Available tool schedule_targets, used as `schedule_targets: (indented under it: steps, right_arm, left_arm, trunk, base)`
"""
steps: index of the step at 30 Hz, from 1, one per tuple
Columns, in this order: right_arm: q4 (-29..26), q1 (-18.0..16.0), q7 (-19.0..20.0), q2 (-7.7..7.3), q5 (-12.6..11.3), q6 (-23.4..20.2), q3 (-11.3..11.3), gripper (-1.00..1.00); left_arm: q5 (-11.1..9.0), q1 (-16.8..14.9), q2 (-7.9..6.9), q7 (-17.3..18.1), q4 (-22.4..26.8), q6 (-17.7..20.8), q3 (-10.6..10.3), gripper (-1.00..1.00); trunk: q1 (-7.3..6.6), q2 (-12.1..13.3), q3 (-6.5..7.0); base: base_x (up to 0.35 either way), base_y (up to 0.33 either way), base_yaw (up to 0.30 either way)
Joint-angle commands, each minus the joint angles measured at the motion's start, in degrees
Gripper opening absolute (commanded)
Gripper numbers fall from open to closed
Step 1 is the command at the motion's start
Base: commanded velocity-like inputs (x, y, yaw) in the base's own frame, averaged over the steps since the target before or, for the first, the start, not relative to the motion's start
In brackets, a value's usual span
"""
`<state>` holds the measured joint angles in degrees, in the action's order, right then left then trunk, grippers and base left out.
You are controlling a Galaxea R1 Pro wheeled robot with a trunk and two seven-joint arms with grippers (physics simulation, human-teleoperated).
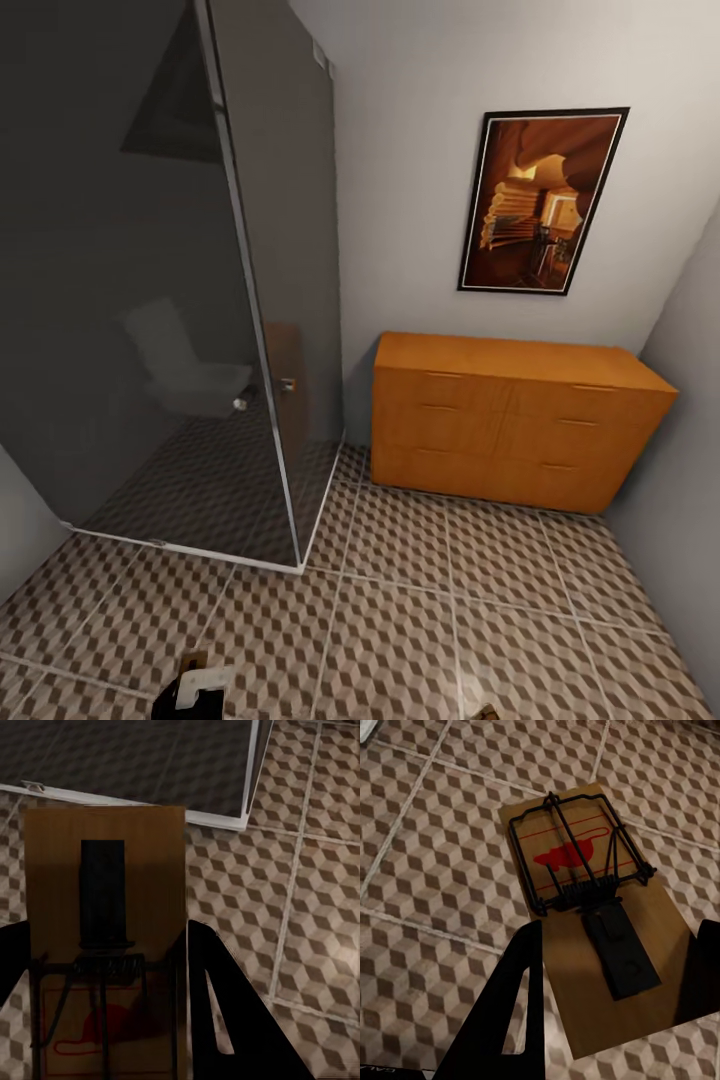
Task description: Take the four mousetraps from the cabinet in the bathroom and place them on the bathroom floor. Make sure all four end up on the same floor surface, and ensure that at least two of them are either under or directly next to the same bathroom sink.
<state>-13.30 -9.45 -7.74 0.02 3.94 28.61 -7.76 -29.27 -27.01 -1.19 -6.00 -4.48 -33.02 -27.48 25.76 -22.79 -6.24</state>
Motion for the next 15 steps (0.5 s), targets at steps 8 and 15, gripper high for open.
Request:
schedule_targets:
  steps: [8, 15]
  right_arm:
    - [0.03, -0.04, -0.69, -0.02, 0.36, 0.04, -0.32, -1.0]
    - [0.11, -0.04, -0.69, -0.02, 0.36, 0.04, -0.32, -1.0]
  left_arm:
    - [0.18, -0.09, 0.05, -0.5, -0.18, -0.14, -0.47, -1.0]
    - [0.18, -0.07, 0.05, -0.5, -0.18, -0.11, -0.47, -1.0]
  trunk:
    - [0.02, -0.13, -0.12]
    - [0.02, -0.13, -0.12]
  base:
    - [-0.098, -0.092, 0.251]
    - [-0.098, -0.092, 0.251]
